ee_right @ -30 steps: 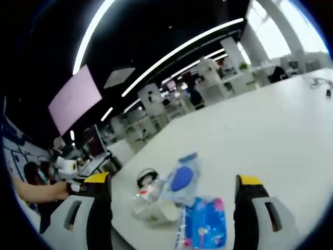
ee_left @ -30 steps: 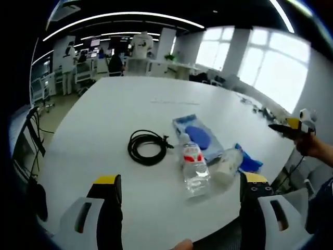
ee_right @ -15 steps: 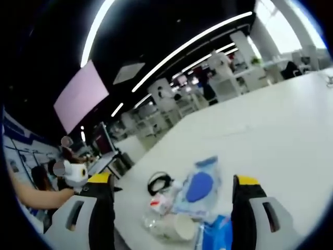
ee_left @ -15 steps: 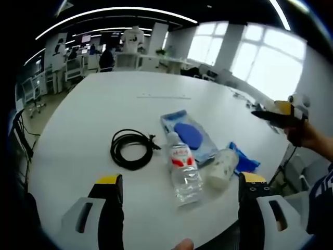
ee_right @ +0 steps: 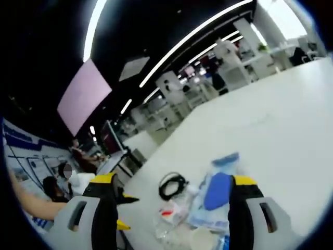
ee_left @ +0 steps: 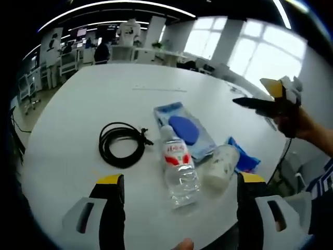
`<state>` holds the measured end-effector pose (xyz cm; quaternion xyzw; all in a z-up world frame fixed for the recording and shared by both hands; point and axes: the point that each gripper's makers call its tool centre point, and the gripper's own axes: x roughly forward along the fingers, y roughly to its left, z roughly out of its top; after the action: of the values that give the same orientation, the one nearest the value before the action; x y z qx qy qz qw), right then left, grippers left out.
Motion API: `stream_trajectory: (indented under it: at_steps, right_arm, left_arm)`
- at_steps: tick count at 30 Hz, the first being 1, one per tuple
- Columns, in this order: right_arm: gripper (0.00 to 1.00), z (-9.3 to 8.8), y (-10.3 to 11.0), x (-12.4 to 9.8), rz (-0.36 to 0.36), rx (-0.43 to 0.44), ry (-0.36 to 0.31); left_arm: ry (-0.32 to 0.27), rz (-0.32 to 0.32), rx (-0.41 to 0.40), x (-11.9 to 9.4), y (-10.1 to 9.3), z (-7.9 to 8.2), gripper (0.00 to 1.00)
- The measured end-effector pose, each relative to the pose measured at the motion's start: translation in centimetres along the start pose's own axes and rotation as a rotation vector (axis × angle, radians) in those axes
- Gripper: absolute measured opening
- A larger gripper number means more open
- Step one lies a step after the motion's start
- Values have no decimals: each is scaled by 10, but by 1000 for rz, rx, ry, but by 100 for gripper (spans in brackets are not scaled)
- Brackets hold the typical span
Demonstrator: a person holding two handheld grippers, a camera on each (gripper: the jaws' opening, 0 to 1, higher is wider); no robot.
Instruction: Arrange the tabletop items into an orderly group along one side of the table until the central work area is clear of visible clutter.
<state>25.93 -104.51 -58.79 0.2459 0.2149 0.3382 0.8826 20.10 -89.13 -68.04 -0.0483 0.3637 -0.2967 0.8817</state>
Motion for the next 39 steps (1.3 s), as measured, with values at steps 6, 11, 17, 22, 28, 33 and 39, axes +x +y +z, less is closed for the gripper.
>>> stream_trajectory:
  at_steps: [6,11,17,22,28,33,39]
  right_arm:
    - [84,-1,0,13,8,15,13]
    - [82,-10,1,32,21,37,53]
    - [79,-25,7,55,49,53,115]
    - [77,-35,9,69,61,71,158]
    - [74,-43,2,85,54,116,191]
    - [71,-52,1,100,58,129,214]
    - [70,-72,-4,115,39,171,274]
  left_arm:
    - [17,-3,-17,10,1,-3,85]
    - [23,-10,-18,17,-1,-2,85]
    - [36,-17,-20,25,-5,-6,85]
    - [40,-16,-26,29,-4,-6,85]
    - [39,-21,-39,36,-5,-5,84]
    - [45,-31,-41,43,-10,-7,83]
    - [56,-32,-51,50,-13,-12,82]
